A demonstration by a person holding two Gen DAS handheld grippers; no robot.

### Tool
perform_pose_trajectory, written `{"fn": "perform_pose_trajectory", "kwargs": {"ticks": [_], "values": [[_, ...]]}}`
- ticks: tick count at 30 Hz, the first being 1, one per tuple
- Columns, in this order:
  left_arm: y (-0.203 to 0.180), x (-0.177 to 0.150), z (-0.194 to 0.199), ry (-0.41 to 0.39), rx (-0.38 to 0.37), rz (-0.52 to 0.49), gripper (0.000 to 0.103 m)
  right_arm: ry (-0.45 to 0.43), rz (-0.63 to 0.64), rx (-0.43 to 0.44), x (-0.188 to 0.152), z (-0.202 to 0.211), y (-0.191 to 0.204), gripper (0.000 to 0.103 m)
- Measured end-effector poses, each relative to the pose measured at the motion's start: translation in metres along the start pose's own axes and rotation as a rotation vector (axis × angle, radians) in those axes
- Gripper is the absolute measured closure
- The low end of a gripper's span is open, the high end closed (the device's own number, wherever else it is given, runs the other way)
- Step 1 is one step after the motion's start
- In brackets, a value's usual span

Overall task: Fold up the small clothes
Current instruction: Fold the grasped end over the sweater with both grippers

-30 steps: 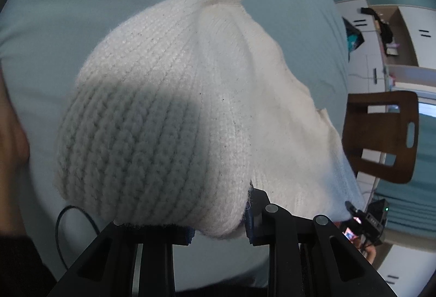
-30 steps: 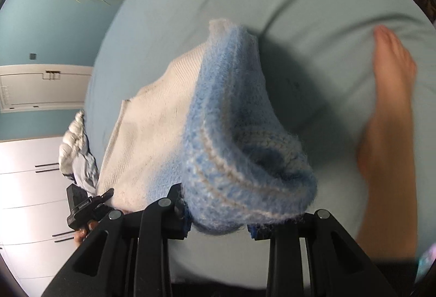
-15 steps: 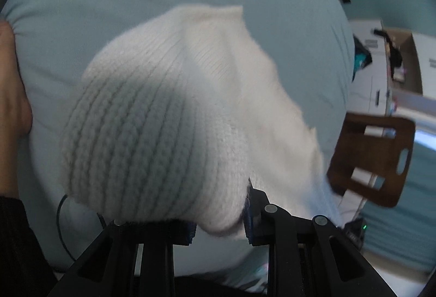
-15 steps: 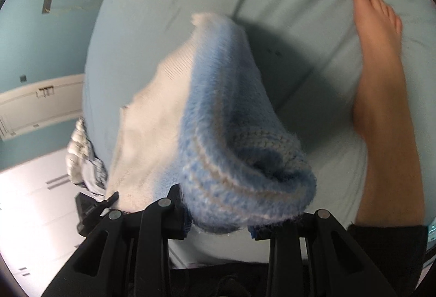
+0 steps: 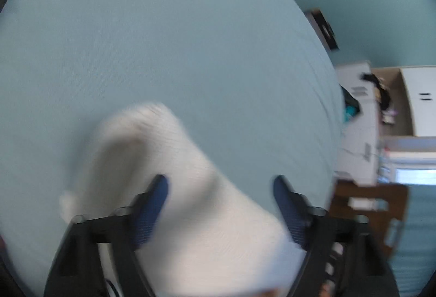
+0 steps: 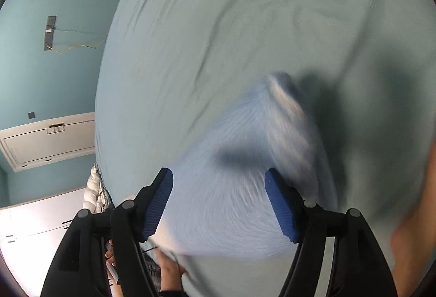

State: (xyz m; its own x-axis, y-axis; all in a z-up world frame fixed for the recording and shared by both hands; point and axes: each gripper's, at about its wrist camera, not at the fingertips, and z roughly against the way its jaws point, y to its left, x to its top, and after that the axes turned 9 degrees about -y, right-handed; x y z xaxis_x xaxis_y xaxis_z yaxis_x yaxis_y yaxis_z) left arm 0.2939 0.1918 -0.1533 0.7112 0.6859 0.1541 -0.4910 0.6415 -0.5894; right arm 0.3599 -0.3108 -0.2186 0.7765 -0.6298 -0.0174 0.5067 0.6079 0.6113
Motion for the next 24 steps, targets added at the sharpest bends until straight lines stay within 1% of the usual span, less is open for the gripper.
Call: {"fn": "perform_pose_trajectory", "kwargs": {"ticks": [1,3,5,6,7,8,9,10,11,13,14,15,16,17,18,19,20,21,22,23,24], "values": [[0.004,0.003,0.003,-0.031,0.013,-0.008,0.022,-0.012,-0.005,0.039,0.006,-0.002,-0.005,0.037],[0.013,0.007,0.008,-0.032,0.02,-0.037,0.022,-0.019,-0.026,0.126,0.011,0.005,-0.014,0.037],[0.015,0.004,0.011,-0.015,0.032,-0.115,0.022,-0.062,0.02,0.146,0.011,0.017,-0.021,0.037],[0.017,0.001,0.014,-0.014,0.038,-0.162,0.022,-0.095,0.074,0.135,0.009,0.025,-0.023,0.036],[0.019,-0.003,0.016,-0.013,0.042,-0.213,0.022,-0.122,0.133,0.081,0.005,0.031,-0.026,0.033],[0.021,-0.011,0.017,0.002,0.042,-0.277,0.022,-0.139,0.179,0.043,-0.002,0.027,-0.024,0.033],[0.022,-0.016,0.018,0.016,0.037,-0.306,0.022,-0.141,0.233,0.022,-0.008,0.024,-0.025,0.033],[0.022,-0.022,0.018,0.038,0.023,-0.341,0.022,-0.118,0.282,0.014,-0.015,0.019,-0.027,0.033],[0.02,-0.032,0.019,0.061,0.005,-0.376,0.022,-0.08,0.313,0.015,-0.015,0.008,-0.03,0.033],[0.014,-0.044,0.017,0.087,-0.006,-0.433,0.022,-0.018,0.351,0.021,-0.026,-0.011,-0.029,0.035],[0.01,-0.052,0.014,0.092,0.002,-0.464,0.022,-0.008,0.368,0.008,-0.029,-0.017,-0.027,0.036],[0.005,-0.053,0.009,0.096,0.019,-0.477,0.022,-0.017,0.386,-0.008,-0.033,-0.025,-0.02,0.037],[0.004,-0.058,0.004,0.1,0.038,-0.486,0.022,-0.049,0.43,-0.033,-0.034,-0.028,-0.014,0.042],[0.003,-0.062,-0.003,0.104,0.068,-0.493,0.022,-0.064,0.47,-0.051,-0.039,-0.031,-0.004,0.048],[0.004,-0.065,-0.007,0.101,0.105,-0.509,0.022,-0.064,0.517,-0.078,-0.039,-0.031,0.003,0.062],[0.002,-0.069,-0.012,0.088,0.136,-0.533,0.022,-0.048,0.525,-0.095,-0.036,-0.027,0.008,0.073],[-0.001,-0.072,-0.015,0.061,0.156,-0.571,0.022,-0.049,0.51,-0.097,-0.048,-0.019,0.012,0.075],[-0.006,-0.075,-0.018,0.045,0.166,-0.594,0.019,-0.062,0.498,-0.087,-0.052,-0.01,0.016,0.077],[-0.01,-0.078,-0.02,0.026,0.183,-0.624,0.016,-0.081,0.521,-0.079,-0.056,0.0,0.023,0.078],[-0.015,-0.08,-0.024,0.009,0.201,-0.643,0.012,-0.096,0.559,-0.093,-0.059,0.001,0.022,0.078],[-0.017,-0.08,-0.026,-0.004,0.211,-0.652,0.009,-0.099,0.578,-0.108,-0.071,-0.003,0.016,0.079]]}}
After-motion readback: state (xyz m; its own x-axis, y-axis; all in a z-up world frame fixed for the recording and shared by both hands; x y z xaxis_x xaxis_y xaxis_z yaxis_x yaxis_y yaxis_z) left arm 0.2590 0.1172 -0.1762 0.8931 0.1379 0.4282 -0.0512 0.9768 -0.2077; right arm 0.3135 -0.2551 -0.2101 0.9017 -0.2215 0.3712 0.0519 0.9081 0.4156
